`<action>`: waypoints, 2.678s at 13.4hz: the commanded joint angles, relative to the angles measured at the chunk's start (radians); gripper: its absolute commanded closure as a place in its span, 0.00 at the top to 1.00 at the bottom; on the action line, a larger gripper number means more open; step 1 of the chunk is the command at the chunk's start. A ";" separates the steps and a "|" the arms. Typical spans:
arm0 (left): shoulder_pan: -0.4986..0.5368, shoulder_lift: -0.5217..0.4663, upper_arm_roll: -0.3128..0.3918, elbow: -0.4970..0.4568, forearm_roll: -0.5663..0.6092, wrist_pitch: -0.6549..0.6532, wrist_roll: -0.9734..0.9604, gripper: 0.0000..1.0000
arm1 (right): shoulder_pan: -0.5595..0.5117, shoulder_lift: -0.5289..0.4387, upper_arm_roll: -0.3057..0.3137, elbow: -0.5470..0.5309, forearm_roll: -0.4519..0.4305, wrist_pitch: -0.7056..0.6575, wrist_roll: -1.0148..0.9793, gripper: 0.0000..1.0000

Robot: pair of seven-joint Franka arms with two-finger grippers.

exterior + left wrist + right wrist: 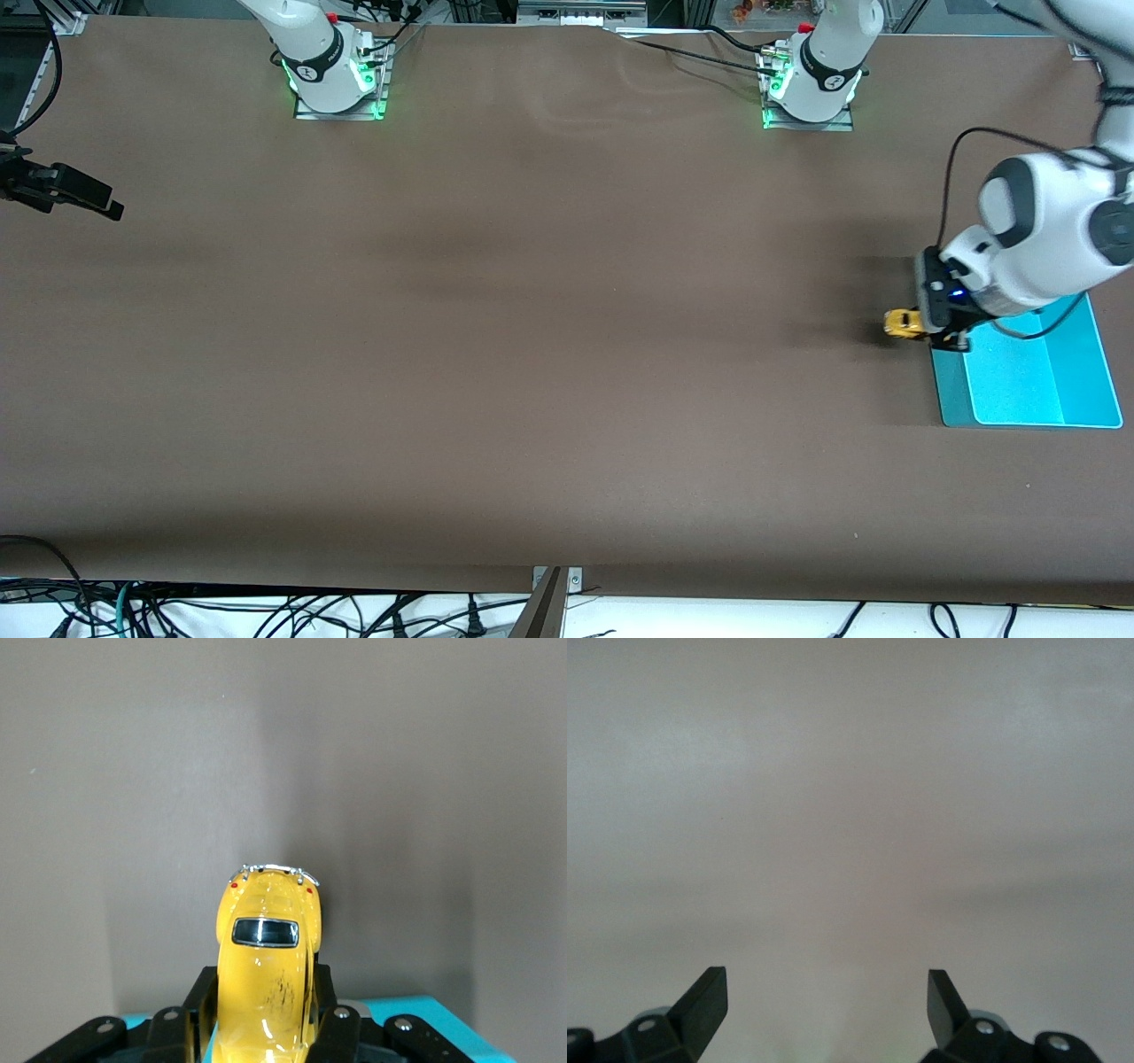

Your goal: Wind and store yellow beetle car

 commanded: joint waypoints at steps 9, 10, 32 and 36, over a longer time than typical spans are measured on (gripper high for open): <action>0.307 0.218 -0.005 0.154 -0.015 0.090 0.289 0.25 | 0.004 0.004 -0.018 0.019 0.018 -0.021 -0.005 1.00; 0.296 0.226 -0.007 0.158 -0.015 0.095 0.283 0.25 | 0.004 0.007 -0.018 0.020 0.018 -0.020 -0.005 1.00; -0.103 -0.116 -0.011 0.281 -0.050 -0.452 -1.437 1.00 | 0.006 0.007 -0.017 0.022 0.015 -0.010 -0.006 1.00; -0.175 -0.187 -0.002 0.331 -0.044 -0.538 -1.823 1.00 | 0.006 0.007 -0.017 0.022 0.015 -0.010 -0.006 1.00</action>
